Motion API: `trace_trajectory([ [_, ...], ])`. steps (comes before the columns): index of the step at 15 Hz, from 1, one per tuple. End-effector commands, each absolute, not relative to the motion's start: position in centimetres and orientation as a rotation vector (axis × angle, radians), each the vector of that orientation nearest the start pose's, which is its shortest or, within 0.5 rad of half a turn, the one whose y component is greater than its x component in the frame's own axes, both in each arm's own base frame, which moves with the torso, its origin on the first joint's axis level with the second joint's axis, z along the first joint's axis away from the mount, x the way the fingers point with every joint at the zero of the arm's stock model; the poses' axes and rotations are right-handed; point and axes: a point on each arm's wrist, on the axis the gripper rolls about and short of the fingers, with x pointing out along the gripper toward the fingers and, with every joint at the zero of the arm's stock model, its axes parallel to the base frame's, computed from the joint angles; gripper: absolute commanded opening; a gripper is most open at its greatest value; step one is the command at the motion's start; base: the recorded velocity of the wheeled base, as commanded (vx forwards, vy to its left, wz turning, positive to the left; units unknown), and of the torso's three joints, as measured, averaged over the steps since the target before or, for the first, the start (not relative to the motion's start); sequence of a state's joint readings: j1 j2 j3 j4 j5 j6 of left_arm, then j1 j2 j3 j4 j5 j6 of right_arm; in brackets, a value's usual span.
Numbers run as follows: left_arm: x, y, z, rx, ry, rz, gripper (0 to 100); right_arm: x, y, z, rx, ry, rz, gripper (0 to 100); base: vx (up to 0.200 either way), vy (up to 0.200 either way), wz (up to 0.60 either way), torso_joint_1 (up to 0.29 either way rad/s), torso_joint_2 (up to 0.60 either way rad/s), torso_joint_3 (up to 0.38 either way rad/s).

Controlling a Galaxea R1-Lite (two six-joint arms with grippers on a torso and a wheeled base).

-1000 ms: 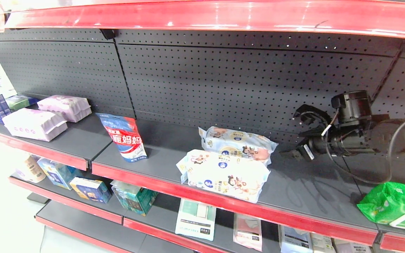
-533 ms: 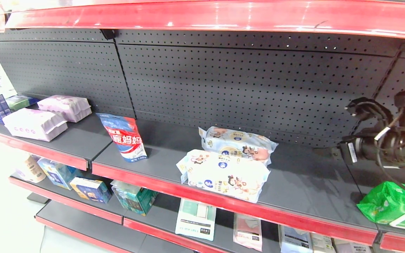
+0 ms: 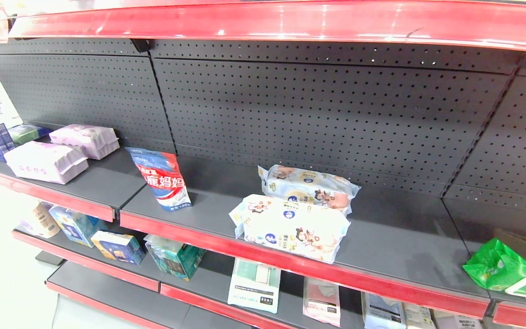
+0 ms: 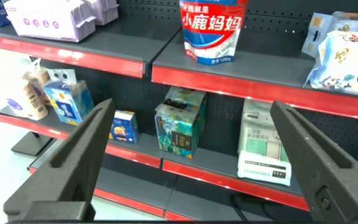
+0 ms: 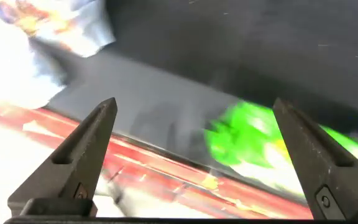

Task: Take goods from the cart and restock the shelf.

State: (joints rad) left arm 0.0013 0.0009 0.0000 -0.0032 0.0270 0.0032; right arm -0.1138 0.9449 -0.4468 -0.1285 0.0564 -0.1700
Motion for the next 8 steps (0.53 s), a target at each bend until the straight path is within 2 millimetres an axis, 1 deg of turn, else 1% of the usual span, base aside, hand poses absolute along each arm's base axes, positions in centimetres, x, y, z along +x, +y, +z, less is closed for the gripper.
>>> trace_trajectory([
  [1, -2.3, 0.1, 7.6, 0.003, -0.001, 0.029, 100, 3.4, -0.6, 16.3, -0.144, 0.178, -0.175, 100, 0.000, 0.000, 0.00, 0.000, 0.00, 0.000],
  [3, -2.3, 0.1, 7.6, 0.003, -0.003, 0.029, 100, 0.8, -0.2, 13.5, -0.114, 0.100, -0.155, 100, 0.000, 0.000, 0.00, 0.000, 0.00, 0.000],
  [5, -2.3, 0.1, 7.6, 0.003, -0.001, 0.029, 100, -0.5, 0.2, 11.9, -0.071, 0.032, -0.026, 100, 0.000, 0.000, 0.00, 0.000, 0.00, 0.000],
  [6, -2.3, 0.1, 7.6, 0.003, -0.003, 0.029, 100, -0.5, 0.2, 11.9, -0.071, 0.027, -0.025, 100, 0.000, 0.000, 0.00, 0.000, 0.00, 0.000],
  [8, -2.3, 0.1, 7.6, 0.003, -0.003, 0.029, 100, -1.5, 0.3, 8.5, -0.093, 0.025, -0.010, 100, 0.000, 0.000, 0.00, 0.000, 0.00, 0.000],
])
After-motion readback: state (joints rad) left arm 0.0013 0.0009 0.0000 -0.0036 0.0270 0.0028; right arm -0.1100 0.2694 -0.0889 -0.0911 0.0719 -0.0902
